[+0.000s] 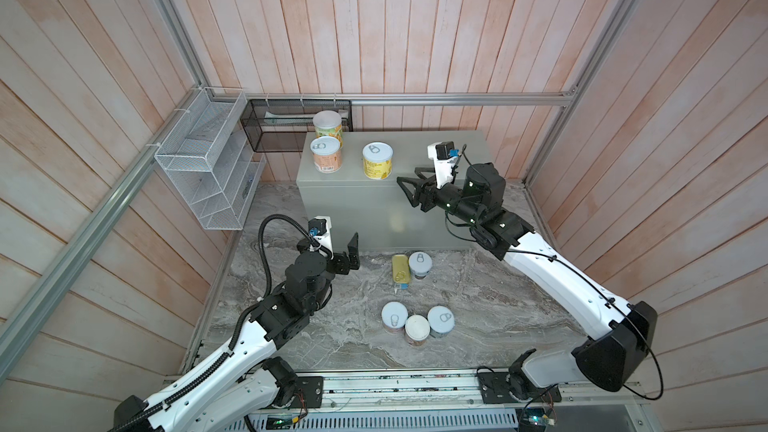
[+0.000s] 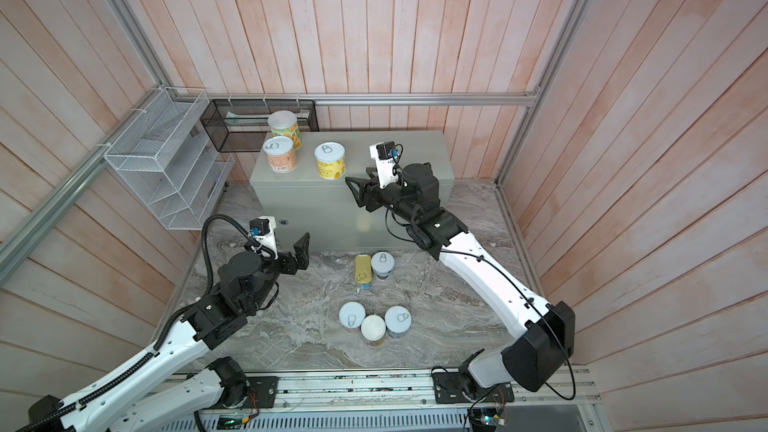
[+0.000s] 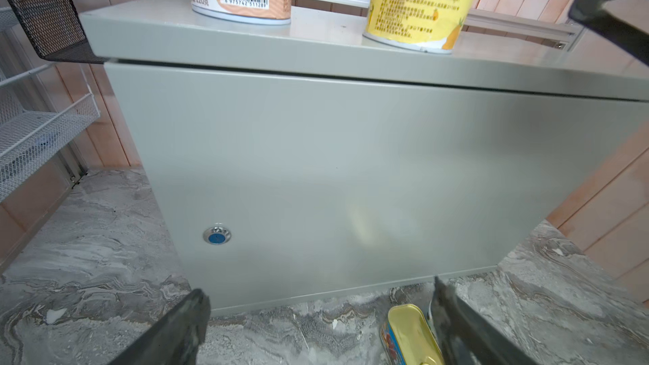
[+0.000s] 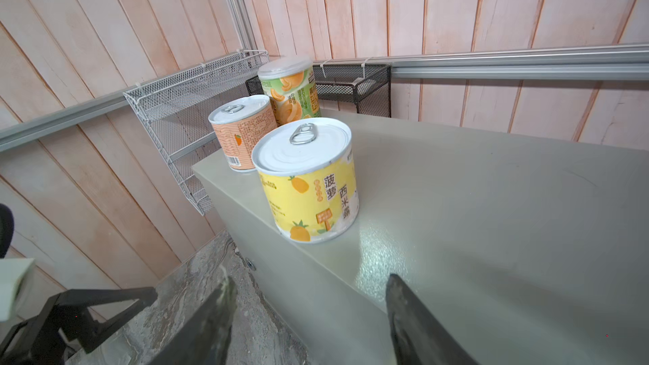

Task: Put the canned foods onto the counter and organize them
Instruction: 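Move the right gripper over the yellow can while the left gripper lowers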

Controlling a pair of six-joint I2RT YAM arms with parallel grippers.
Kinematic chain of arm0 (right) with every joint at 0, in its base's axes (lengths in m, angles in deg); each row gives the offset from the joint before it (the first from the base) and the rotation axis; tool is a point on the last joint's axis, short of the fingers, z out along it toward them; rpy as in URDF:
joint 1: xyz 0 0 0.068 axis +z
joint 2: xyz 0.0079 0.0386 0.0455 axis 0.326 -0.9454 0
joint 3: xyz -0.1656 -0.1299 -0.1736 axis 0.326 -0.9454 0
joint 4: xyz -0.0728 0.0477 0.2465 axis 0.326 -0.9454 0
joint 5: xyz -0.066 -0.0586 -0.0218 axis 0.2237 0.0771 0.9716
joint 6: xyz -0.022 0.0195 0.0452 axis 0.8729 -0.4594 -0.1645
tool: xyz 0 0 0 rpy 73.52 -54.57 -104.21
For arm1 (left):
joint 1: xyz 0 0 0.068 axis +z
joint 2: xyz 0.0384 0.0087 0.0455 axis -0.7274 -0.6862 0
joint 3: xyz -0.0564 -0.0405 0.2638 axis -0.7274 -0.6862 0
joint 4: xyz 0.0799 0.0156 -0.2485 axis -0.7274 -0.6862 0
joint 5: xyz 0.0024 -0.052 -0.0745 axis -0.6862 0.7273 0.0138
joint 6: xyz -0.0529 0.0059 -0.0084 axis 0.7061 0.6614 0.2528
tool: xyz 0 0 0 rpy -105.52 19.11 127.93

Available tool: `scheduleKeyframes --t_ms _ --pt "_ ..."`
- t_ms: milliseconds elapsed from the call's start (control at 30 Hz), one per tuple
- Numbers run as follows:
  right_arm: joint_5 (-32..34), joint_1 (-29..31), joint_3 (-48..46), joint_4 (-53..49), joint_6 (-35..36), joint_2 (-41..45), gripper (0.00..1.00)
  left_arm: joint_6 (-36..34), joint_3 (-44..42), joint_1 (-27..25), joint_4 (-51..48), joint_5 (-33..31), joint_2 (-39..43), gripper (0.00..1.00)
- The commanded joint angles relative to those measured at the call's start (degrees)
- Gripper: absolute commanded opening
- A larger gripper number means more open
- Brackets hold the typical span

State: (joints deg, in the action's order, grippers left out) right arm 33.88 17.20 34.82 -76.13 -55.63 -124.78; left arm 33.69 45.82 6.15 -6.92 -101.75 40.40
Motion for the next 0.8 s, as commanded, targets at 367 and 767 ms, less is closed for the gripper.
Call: scheduleKeyframes --t_ms 367,767 --pt "2.6 3.0 13.1 -4.7 4.8 -11.8 0.65 2.2 -2.6 -0.1 -5.8 0.9 8.0 1.0" --pt "5.9 3.5 24.5 -9.4 6.8 -21.3 0.57 3.6 -3.8 0.0 -9.9 -0.7 12.1 1.0"
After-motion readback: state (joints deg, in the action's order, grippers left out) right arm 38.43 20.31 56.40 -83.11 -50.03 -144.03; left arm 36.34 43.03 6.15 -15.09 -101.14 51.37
